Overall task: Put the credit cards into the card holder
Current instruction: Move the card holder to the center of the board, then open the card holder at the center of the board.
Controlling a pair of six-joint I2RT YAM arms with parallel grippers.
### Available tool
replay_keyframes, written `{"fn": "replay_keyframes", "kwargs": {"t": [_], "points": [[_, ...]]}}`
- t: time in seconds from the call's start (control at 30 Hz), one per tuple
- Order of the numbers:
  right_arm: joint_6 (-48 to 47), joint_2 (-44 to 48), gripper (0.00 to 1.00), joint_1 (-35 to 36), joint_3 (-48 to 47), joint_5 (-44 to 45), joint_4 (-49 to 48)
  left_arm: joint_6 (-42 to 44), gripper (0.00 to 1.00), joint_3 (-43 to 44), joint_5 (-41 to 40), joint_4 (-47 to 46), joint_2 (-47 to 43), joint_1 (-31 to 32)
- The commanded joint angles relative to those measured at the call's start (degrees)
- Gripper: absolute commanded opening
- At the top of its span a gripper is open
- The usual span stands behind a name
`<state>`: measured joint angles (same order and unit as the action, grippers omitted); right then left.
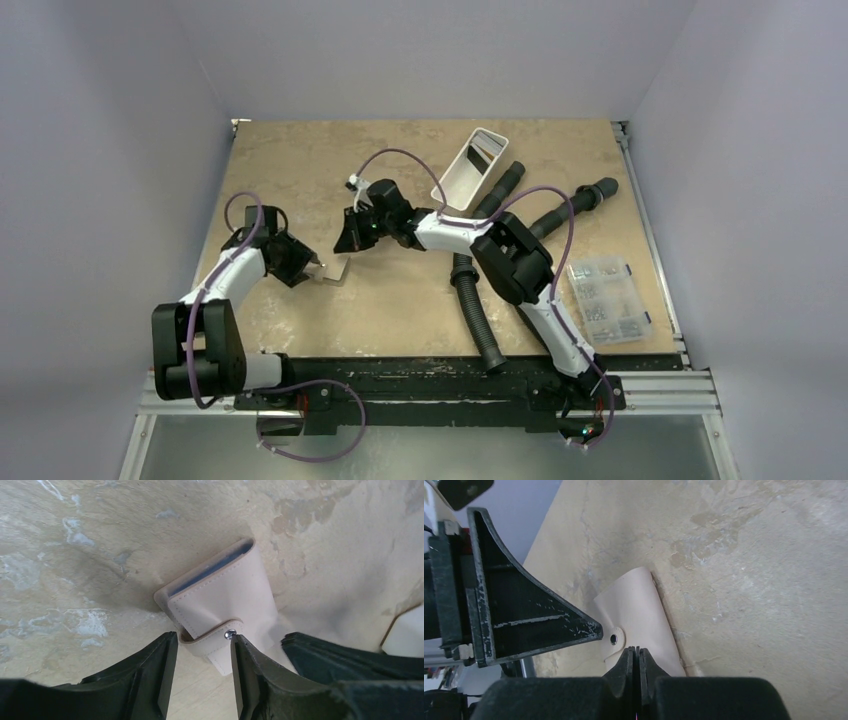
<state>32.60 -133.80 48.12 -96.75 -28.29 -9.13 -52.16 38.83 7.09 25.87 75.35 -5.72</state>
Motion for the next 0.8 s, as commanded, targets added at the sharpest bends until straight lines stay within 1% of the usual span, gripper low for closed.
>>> {"fn": "replay_keyframes", "kwargs": {"t": [0.0,0.07,0.13,0.23,0.37,0.5,0.53,0.67,0.7,0.77], "points": [[-2.22,-1.17,0.0,1.44,-3.4,1.17,2.41,-8.0,0.47,6.27,-8.21,6.35,3.8,2.92],[-2.78,-1.95,0.0,1.81,-3.15,2.6,3.09,-10.01,0.47,10.06,-11.7,10.83,7.23,5.0],[-3.3,-2.61,0.0,2.12,-2.95,4.5,3.97,-11.27,0.47,12.91,-12.34,13.05,10.49,6.82],[-3.08,-3.87,0.0,2.17,-2.35,6.58,4.74,-14.31,0.47,13.96,-11.13,13.12,13.3,8.27],[-2.64,-4.07,0.0,2.2,-0.25,8.35,4.44,-18.74,0.49,14.47,-13.22,15.22,14.15,9.63],[-2.77,-3.92,0.0,2.23,-0.02,8.87,4.47,-22.23,0.47,15.67,-14.73,18.99,16.43,9.8],[-2.8,-3.87,0.0,2.24,-0.28,8.91,4.68,-22.75,0.46,16.45,-15.12,20.44,17.71,9.78],[-2.87,-3.99,0.0,2.49,-0.52,9.12,4.96,-21.39,0.26,21.78,-13.91,26.61,25.78,9.85],[-2.89,-4.2,0.0,2.57,-0.77,9.01,5.25,-21.13,0.24,22.82,-13.76,27.62,27.4,9.96],[-2.89,-4.28,0.0,2.67,-1.05,8.81,5.38,-20.84,0.24,23.19,-14.52,27.35,27.93,10.42]]}}
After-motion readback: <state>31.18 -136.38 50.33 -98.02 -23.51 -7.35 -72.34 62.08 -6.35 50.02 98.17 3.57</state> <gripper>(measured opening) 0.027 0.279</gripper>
